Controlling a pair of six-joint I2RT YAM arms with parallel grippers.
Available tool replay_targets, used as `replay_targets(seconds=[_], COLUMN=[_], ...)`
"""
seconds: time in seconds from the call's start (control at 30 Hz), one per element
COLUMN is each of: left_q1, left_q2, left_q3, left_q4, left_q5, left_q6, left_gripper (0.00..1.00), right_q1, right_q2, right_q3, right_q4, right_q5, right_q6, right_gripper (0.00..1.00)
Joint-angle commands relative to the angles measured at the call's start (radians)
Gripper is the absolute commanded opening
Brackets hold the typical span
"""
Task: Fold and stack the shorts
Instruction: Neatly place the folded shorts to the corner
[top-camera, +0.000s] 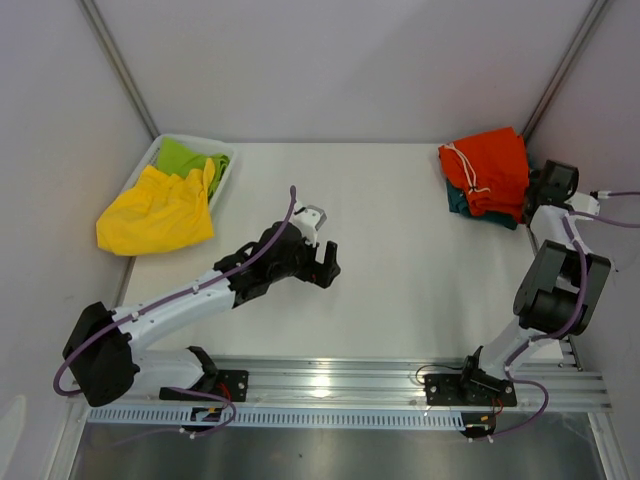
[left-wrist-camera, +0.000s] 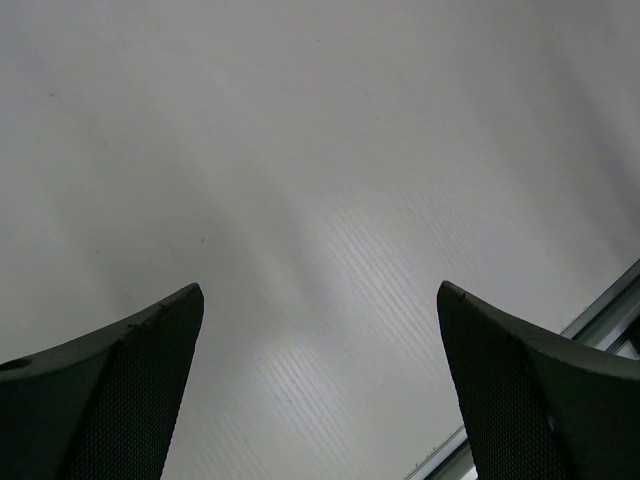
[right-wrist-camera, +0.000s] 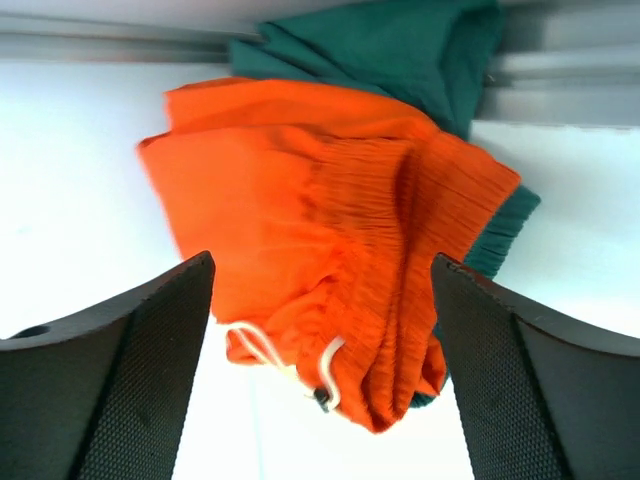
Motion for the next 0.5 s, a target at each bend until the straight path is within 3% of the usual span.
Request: replay_targets(seconds=[0.0,0.1,0.2,0.23,0.37,0.47], left_q1=[0.0,0.0,0.0,0.0,0.0,0.0], left_q2=[-0.028,-0.03,-0.033,-0.033,-0.024,-0.017], left_q3=[-0.006,-0.008,-0.014,-0.017,-0.02,-0.022], left_q4=[0.006,0.012,0.029,0.032,0.043,0.046], left_q5=[-0.011,-0.01,-0.01,-0.002,0.009,0.004], left_q6=[0.015,0.013,0.01,0.009,0.008,0.015], left_gripper=[0.99,0.99,0.99,0.99,0.99,0.99], right_q1=[-0.005,-0.007,-0.014,-0.016,-0.005,0.009], right_q2=[-0.08,-0.06,0.025,0.055,0.205,0.357], right_q3=[0.065,0.107,0.117,0.121,0.124,0.231], right_q4=[-0.028,0.024,0.223,0.269,0.615,0.693], right_q5=[-0.015,-0.114,-0.282,-0.329,-0.436,-0.489], right_q6=[-0.143,-0.151,-0.126,-0.113,-0.035,0.003], right_gripper=[0.88,0.81,0.53,0.38,0.17,0.06])
